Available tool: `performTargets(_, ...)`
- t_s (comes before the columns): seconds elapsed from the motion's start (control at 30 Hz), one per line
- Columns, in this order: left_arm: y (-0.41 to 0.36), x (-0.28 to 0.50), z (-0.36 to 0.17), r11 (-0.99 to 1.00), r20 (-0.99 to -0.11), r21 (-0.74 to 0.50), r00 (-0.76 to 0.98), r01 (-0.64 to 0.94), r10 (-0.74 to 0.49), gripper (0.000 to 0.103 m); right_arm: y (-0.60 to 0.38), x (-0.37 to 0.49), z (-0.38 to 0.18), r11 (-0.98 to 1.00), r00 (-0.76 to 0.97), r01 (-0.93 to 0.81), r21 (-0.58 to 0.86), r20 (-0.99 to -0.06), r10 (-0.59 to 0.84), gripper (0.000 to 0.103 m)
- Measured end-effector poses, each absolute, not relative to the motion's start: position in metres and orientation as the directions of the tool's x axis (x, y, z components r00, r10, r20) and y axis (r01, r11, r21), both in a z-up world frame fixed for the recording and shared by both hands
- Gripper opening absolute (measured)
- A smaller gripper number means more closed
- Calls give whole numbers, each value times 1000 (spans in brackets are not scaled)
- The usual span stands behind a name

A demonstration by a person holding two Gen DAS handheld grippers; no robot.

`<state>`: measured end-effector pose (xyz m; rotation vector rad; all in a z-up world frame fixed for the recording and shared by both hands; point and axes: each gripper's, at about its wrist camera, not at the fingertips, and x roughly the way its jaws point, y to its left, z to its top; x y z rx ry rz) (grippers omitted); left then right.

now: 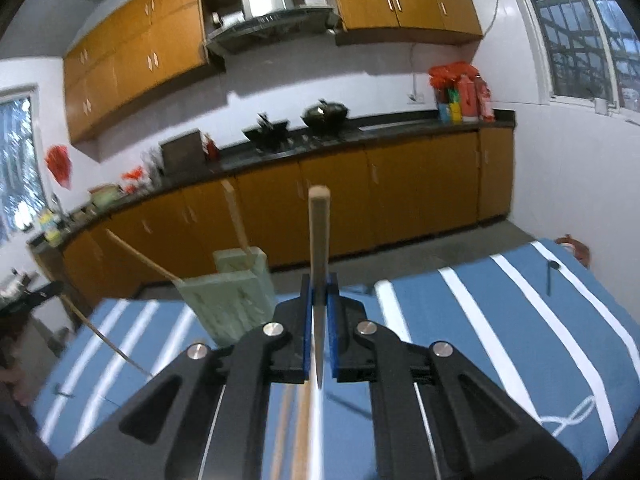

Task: Organize utensils
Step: 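Lift both chopsticks and carry them over the green holder, then open the right tool into the holder while the left tool releases its chopstick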

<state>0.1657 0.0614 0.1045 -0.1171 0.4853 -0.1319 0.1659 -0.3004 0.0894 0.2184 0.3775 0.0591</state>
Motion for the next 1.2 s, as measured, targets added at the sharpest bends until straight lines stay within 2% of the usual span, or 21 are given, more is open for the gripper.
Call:
performTargets(0.17, 38, 165, 140, 977, -372, -146, 906, 159, -203, 7, -287, 169, 131, 956, 951, -107, 272, -253, 179, 8)
performTargets(0.37, 12, 177, 173, 967, -239, -165, 944, 193, -229, 7, -264, 185, 162, 957, 977, -122, 262, -136, 162, 8)
performTargets(0.47, 1, 191, 181, 966, -186, -182, 958, 185, -218, 7, -255, 200, 165, 963, 984, -108, 248, -112, 139, 8)
performTargets(0.6, -11, 210, 176, 969, -128, -180, 973, 168, -193, 7, -246, 229, 157, 969, 982, -96, 226, -138, 129, 8)
performTargets(0.73, -20, 231, 156, 969, -159, -180, 967, 171, -201, 7, -243, 255, 142, 970, 973, -85, 230, -192, 130, 8)
performTargets(0.93, -24, 254, 119, 955, -280, -228, 927, 190, -251, 7, -235, 275, 118, 972, 952, -87, 218, -269, 146, 8)
performTargets(1.13, -18, 252, 114, 955, -326, -238, 912, 177, -250, 10, -233, 275, 113, 971, 950, -85, 222, -275, 147, 16)
performTargets(1.17, -17, 249, 116, 955, -324, -239, 913, 176, -249, 14, -234, 274, 114, 971, 951, -85, 223, -272, 146, 16)
performTargets(1.2, -16, 248, 118, 955, -322, -240, 914, 173, -247, 22, -235, 271, 116, 971, 953, -85, 222, -267, 145, 16)
